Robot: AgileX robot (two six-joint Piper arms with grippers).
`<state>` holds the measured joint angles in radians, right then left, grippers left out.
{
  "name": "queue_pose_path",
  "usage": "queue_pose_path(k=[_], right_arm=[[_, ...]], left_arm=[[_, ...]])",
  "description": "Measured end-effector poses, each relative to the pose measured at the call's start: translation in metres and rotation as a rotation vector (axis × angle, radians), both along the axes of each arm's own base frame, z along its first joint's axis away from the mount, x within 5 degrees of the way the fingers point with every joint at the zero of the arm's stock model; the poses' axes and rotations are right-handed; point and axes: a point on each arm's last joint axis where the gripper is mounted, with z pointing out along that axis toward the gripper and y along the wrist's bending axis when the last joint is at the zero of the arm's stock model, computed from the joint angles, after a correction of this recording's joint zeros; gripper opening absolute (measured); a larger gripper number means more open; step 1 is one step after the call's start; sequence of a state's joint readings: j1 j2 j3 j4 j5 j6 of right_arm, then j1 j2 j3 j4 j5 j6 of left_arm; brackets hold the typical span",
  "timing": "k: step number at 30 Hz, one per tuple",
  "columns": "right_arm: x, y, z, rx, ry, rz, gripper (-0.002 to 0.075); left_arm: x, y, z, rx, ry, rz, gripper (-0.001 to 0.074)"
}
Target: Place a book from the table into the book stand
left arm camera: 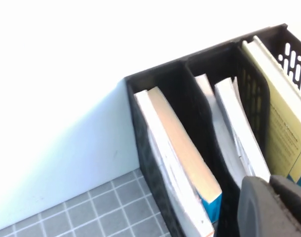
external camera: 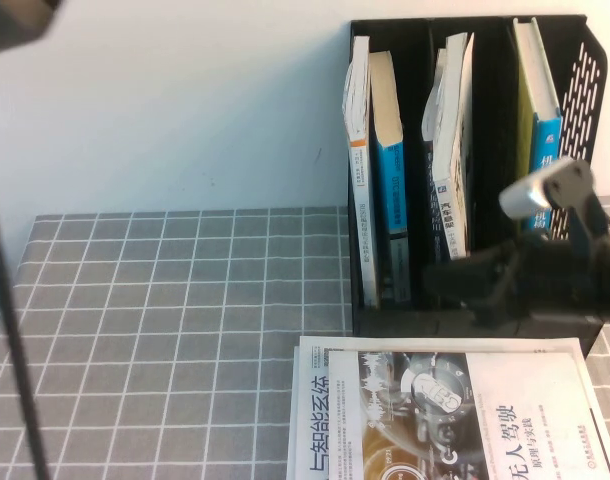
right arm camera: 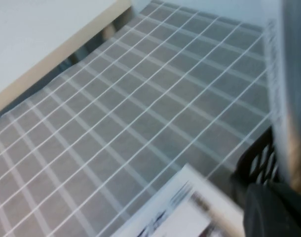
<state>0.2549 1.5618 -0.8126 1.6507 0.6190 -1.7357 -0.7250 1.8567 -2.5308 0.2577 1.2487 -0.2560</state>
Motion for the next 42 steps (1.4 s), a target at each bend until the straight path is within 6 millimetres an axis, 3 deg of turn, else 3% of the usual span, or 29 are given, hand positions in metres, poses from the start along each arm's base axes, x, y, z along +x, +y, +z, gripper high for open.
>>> queue_pose_path(k=[5, 9, 14, 19, 24, 30, 33, 36, 42], right_arm=[[0.045, 0.01, -0.001, -0.004, -0.044, -0.033, -0.0002], [0.065, 0.01, 0.003, -0.043, -0.085, -0.095, -0.0002], [0.076, 0.011, 0.021, -0.038, -0.146, -0.115, -0.0002], [0.069, 0.021, 0.032, 0.081, -0.125, -0.003, -0.0002], [0.046, 0.028, 0.031, 0.072, 0.006, 0.21, -0.0002], [0.009, 0.014, 0.029, -0.189, 0.251, 0.373, -0.0002], [-0.005, -0.005, 0.035, -0.407, 0.322, 0.329, -0.0002], [-0.02, -0.027, 0.054, -0.596, 0.327, 0.206, -0.0002], [-0.061, -0.061, 0.103, -0.73, 0.171, -0.048, -0.0002]], left_arm=[[-0.015, 0.015, 0.017, -0.014, -0.034, 0.008, 0.0001], [-0.029, 0.027, 0.031, -0.042, -0.067, 0.009, 0.0001], [-0.05, 0.045, 0.049, -0.069, -0.113, -0.011, 0.0001], [-0.067, 0.055, 0.05, -0.041, -0.105, -0.057, 0.0001], [-0.077, 0.055, 0.023, 0.074, -0.011, -0.161, 0.0001], [-0.091, 0.064, -0.036, 0.196, 0.137, -0.203, 0.0001], [-0.101, 0.073, -0.06, 0.146, 0.099, -0.2, 0.0001], [-0.115, 0.083, -0.087, 0.084, 0.049, -0.201, 0.0001], [-0.144, 0.106, -0.129, -0.028, -0.103, -0.226, 0.0001]])
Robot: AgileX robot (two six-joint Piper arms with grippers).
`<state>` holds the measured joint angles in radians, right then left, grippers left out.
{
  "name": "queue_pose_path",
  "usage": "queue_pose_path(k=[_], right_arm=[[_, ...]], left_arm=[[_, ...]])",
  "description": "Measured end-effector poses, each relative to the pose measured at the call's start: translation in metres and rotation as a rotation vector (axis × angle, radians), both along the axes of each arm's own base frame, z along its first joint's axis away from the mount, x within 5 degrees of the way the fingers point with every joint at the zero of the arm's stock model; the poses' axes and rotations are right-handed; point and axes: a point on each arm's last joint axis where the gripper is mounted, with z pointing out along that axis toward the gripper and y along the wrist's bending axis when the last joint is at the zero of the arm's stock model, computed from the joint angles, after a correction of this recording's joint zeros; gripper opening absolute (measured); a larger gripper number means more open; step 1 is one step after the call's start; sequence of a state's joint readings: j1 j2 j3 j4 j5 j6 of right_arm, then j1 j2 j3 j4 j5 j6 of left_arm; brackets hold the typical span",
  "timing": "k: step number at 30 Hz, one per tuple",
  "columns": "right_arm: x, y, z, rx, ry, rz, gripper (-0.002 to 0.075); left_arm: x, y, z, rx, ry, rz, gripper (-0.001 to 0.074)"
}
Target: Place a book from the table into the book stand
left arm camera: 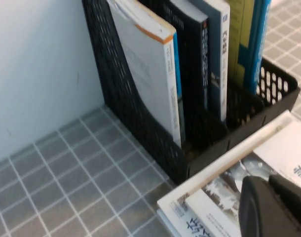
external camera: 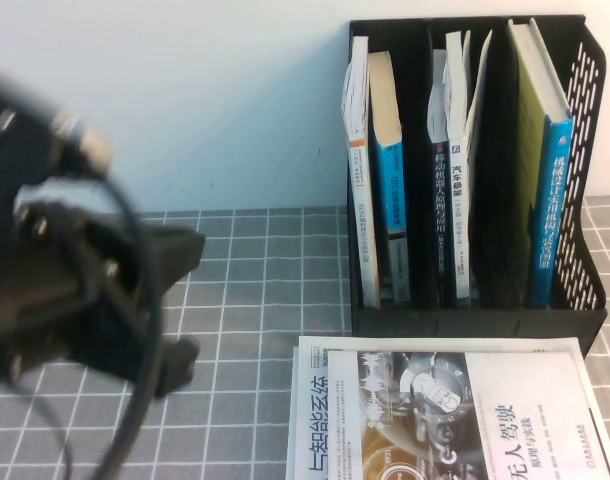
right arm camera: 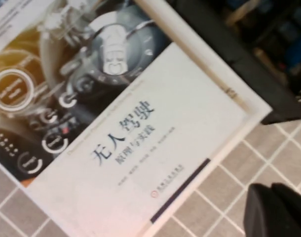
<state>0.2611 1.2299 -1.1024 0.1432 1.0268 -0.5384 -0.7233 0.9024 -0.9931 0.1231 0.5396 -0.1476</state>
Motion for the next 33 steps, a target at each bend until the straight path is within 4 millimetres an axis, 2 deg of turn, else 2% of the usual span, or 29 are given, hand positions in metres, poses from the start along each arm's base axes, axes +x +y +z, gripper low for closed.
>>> queue_pose_path(k=[5, 9, 12, 18, 24, 33], right_arm=[[-0.043, -0.02, 0.004, 0.012, -0.204, -0.107, -0.0002], [-0.078, -0.031, -0.016, 0.063, -0.344, -0.145, -0.0002], [-0.101, -0.037, -0.036, 0.101, -0.432, -0.159, -0.0002], [-0.138, -0.047, -0.064, 0.174, -0.543, -0.196, -0.0002], [-0.155, -0.051, -0.084, 0.252, -0.553, -0.252, -0.0002], [-0.161, -0.048, -0.092, 0.281, -0.463, -0.263, -0.0002]], left_arm=[[-0.018, 0.016, -0.021, -0.034, -0.165, -0.022, 0.0001], [-0.027, 0.027, -0.026, -0.001, -0.286, -0.032, 0.0001], [-0.03, 0.03, -0.027, 0.011, -0.311, -0.031, 0.0001], [-0.031, 0.031, -0.026, 0.007, -0.316, -0.03, 0.0001], [-0.031, 0.031, -0.026, 0.008, -0.315, -0.03, 0.0001], [-0.031, 0.031, -0.026, 0.007, -0.315, -0.03, 0.0001]])
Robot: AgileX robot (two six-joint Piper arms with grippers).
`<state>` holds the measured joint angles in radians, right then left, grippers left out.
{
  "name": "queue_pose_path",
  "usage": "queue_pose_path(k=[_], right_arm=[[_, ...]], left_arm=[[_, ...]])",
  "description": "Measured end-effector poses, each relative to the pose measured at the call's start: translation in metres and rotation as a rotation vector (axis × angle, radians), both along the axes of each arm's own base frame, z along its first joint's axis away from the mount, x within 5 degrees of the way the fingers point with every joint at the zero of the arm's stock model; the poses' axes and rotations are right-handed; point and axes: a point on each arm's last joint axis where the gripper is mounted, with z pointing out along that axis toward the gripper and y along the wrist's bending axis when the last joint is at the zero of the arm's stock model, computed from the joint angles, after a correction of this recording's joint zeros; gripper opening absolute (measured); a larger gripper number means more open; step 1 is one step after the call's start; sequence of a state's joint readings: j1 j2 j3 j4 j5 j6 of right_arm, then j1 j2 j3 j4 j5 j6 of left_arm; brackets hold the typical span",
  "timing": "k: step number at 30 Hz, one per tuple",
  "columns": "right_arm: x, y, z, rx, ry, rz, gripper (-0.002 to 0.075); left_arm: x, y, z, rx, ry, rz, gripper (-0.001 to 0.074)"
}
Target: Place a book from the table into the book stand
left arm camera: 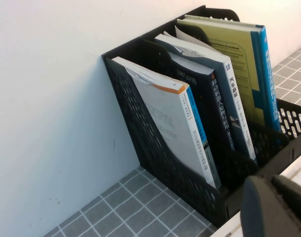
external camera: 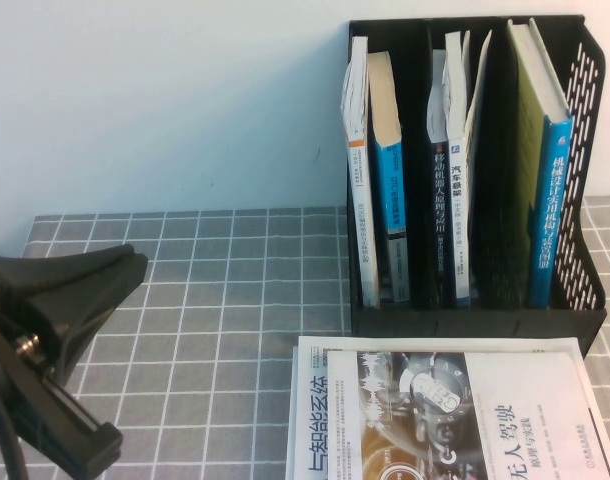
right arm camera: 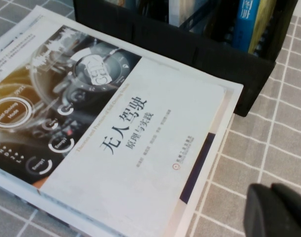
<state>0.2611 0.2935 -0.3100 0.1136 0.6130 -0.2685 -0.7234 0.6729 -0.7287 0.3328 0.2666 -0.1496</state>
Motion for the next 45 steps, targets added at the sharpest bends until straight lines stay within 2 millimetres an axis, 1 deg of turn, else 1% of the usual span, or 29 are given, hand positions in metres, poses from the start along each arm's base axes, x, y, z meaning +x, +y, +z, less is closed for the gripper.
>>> queue_pose_path(k=[12, 14, 17, 19, 21, 23, 25, 26, 28, 31, 33, 34, 36, 45], right_arm=[[0.0, 0.0, -0.001, 0.004, 0.009, 0.002, -0.0002], [0.0, 0.0, -0.001, 0.004, 0.009, 0.002, -0.0002], [0.0, 0.0, -0.001, 0.005, 0.009, 0.002, -0.0002], [0.0, 0.0, -0.001, 0.005, 0.009, 0.002, -0.0002], [0.0, 0.0, -0.001, 0.005, 0.009, 0.002, -0.0002], [0.0, 0.0, -0.001, 0.007, 0.01, 0.0, -0.0002], [0.0, 0.0, -0.001, 0.007, 0.01, 0.0, -0.0002], [0.0, 0.0, -0.001, 0.007, 0.01, 0.0, -0.0002], [0.0, 0.0, -0.001, 0.007, 0.01, 0.0, -0.0002], [-0.001, 0.0, -0.001, 0.007, 0.011, 0.001, -0.0002], [-0.001, 0.0, -0.001, 0.007, 0.011, 0.001, -0.0002], [-0.001, 0.0, -0.001, 0.007, 0.011, 0.001, -0.0002], [-0.001, 0.0, -0.001, 0.006, 0.013, 0.001, -0.0002], [-0.001, 0.0, -0.001, 0.006, 0.012, 0.001, -0.0002]], left_arm=[[0.0, 0.0, -0.002, -0.008, 0.003, -0.002, 0.0001], [-0.001, 0.004, -0.005, -0.042, 0.018, 0.023, 0.0001], [-0.007, 0.021, -0.015, -0.096, 0.058, 0.103, 0.0001], [-0.015, 0.035, -0.029, -0.121, 0.063, 0.173, 0.0001], [-0.023, 0.048, -0.048, -0.142, 0.073, 0.246, 0.0001], [-0.03, 0.058, -0.07, -0.166, 0.082, 0.318, 0.0001], [-0.038, 0.066, -0.097, -0.187, 0.096, 0.39, 0.0001], [-0.042, 0.07, -0.108, -0.2, 0.098, 0.422, 0.0001], [-0.048, 0.074, -0.136, -0.234, 0.126, 0.474, 0.0001], [-0.054, 0.077, -0.171, -0.278, 0.163, 0.527, 0.0], [-0.055, 0.078, -0.19, -0.274, 0.19, 0.55, 0.0], [-0.055, 0.078, -0.195, -0.275, 0.205, 0.559, 0.0], [-0.056, 0.078, -0.198, -0.267, 0.237, 0.574, 0.0], [-0.056, 0.078, -0.197, -0.23, 0.222, 0.569, -0.0001]])
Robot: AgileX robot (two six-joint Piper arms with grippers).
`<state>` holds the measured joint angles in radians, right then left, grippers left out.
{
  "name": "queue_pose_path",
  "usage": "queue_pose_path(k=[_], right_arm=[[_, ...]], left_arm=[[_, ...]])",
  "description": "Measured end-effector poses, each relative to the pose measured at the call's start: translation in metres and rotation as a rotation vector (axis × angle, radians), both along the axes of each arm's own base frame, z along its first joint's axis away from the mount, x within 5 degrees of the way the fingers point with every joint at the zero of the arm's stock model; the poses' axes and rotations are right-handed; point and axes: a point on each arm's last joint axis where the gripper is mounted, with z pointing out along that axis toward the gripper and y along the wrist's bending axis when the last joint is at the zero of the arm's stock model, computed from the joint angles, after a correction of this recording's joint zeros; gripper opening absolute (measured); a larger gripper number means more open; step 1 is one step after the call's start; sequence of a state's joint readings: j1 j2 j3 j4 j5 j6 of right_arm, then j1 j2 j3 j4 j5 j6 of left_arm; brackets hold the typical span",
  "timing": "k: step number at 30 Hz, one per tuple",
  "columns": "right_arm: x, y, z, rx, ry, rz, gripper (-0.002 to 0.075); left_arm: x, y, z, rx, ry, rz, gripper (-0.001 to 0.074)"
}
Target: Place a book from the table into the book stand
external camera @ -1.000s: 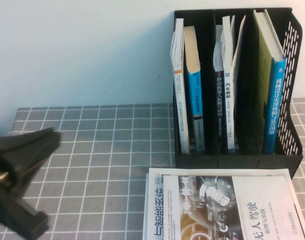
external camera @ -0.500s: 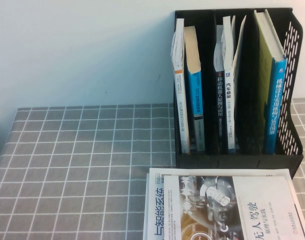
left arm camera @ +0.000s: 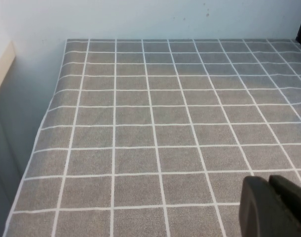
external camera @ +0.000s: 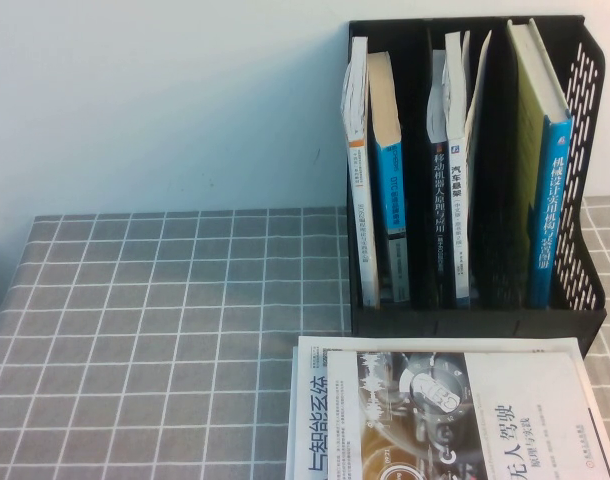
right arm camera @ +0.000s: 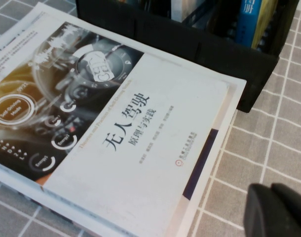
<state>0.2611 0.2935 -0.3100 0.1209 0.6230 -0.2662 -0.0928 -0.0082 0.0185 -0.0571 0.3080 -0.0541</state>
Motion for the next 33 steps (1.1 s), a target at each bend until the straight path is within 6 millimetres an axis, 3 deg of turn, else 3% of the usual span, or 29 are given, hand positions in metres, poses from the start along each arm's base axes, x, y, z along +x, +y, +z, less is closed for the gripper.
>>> queue_pose_path(k=[24, 33], right_arm=[[0.0, 0.0, -0.002, 0.0, 0.002, -0.001, -0.0003], [-0.003, -0.019, -0.028, 0.024, -0.334, -0.264, -0.0003]], left_arm=[[0.0, 0.0, -0.001, 0.009, 0.005, -0.003, -0.0001], [0.0, 0.0, -0.001, 0.008, 0.005, -0.003, -0.0001]])
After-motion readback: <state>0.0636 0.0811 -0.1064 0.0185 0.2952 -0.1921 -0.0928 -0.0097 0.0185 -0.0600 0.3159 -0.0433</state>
